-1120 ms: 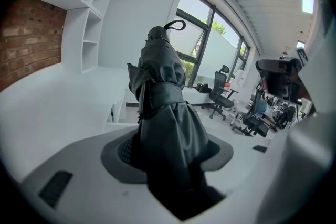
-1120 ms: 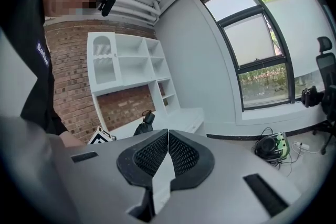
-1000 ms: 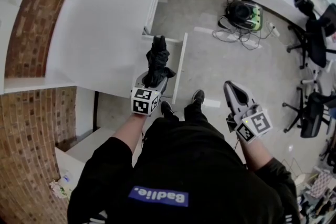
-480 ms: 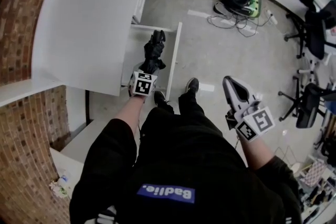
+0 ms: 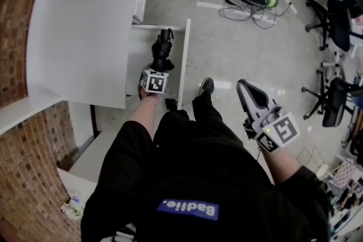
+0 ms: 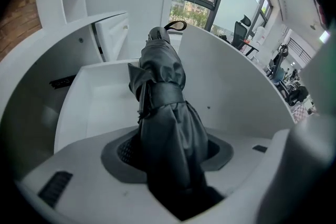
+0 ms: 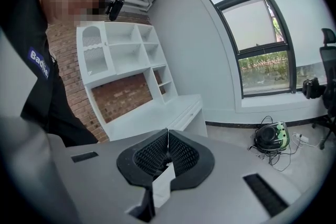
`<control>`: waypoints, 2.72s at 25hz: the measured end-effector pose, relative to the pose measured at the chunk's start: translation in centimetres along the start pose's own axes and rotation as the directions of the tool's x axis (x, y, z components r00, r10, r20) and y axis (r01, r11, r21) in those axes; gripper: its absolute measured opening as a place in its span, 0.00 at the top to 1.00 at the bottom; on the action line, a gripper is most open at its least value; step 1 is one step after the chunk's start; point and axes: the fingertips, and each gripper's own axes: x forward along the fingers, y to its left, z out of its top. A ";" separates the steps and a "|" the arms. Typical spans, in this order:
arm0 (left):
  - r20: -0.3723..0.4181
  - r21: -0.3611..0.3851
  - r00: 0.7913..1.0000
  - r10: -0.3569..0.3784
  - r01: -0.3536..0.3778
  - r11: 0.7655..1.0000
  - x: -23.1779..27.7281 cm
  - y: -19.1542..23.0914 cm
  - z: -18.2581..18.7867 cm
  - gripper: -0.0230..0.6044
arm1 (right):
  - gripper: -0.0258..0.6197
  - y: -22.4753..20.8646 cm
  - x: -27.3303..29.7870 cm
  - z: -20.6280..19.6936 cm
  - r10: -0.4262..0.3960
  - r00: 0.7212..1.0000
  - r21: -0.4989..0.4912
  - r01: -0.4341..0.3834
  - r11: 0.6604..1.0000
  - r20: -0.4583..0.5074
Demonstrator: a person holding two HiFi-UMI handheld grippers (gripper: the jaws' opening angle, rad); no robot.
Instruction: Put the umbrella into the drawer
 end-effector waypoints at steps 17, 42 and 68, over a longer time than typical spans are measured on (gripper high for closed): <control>-0.157 -0.083 0.988 -0.004 -0.009 0.996 5.4 0.3 -3.3 0.58 | 0.91 -1.9 -0.6 -0.6 -0.054 0.998 -0.015 0.053 0.998 -0.029; -0.108 -0.146 0.993 -0.050 0.033 0.989 2.0 -0.1 -0.5 0.39 | 0.91 -0.1 -2.1 0.1 -0.051 0.999 -0.041 0.052 0.998 0.015; 0.363 0.040 0.928 -0.084 0.075 0.996 -20.3 -3.8 7.8 0.80 | 0.91 3.1 -2.6 3.4 -0.044 0.984 -0.123 0.066 0.990 0.171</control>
